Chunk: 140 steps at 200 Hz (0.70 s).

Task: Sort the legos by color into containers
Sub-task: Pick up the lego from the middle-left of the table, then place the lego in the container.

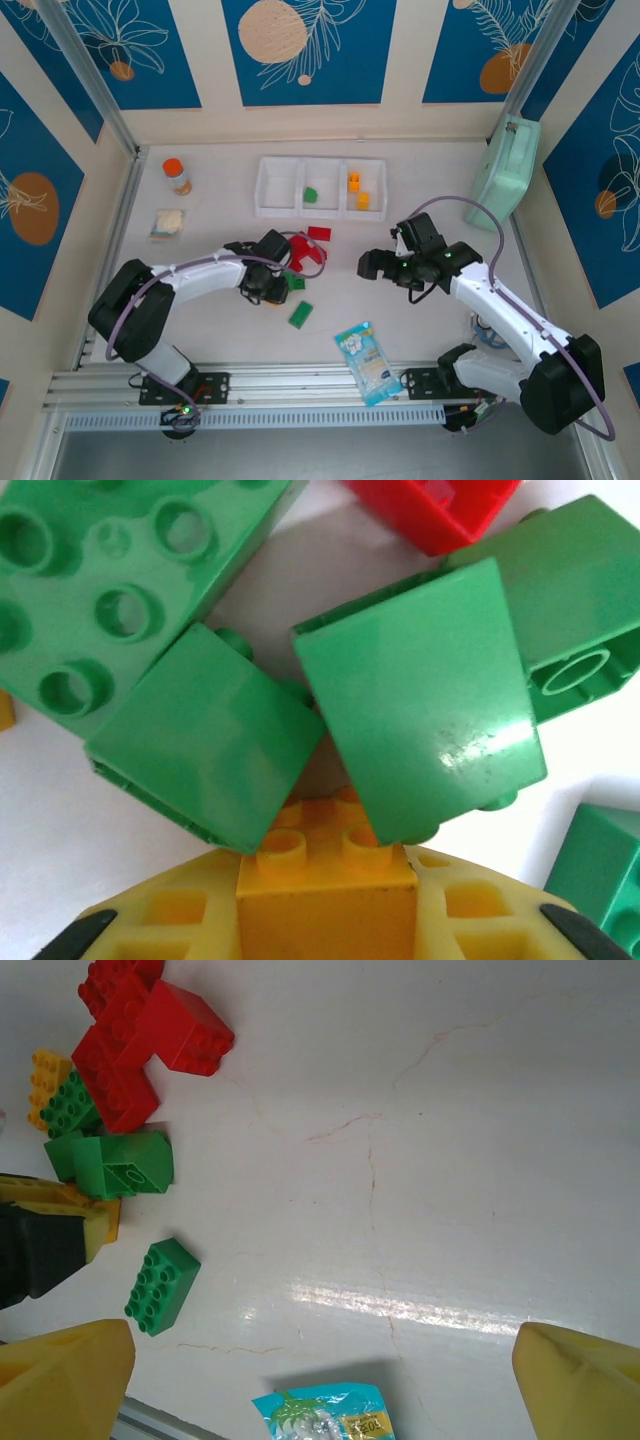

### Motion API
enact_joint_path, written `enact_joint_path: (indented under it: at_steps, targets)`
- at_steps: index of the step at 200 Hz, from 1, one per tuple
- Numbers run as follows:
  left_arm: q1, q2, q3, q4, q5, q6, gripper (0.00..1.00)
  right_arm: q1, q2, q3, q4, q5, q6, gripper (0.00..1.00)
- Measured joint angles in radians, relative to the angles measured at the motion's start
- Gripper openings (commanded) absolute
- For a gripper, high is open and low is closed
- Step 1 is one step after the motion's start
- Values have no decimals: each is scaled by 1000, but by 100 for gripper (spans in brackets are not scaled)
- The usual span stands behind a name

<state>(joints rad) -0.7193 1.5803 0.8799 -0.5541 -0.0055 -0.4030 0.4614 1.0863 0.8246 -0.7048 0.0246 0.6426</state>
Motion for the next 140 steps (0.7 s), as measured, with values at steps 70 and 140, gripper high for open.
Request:
enact_joint_path:
  at_steps: [70,140]
  targets:
    - [-75,-86,115,-62,-84,-36,27,-63,-141,18,-49,13,-10,99]
    - [-75,292,780,-57,-89,29,28,-73,-188,96,-104,-5,-51,99]
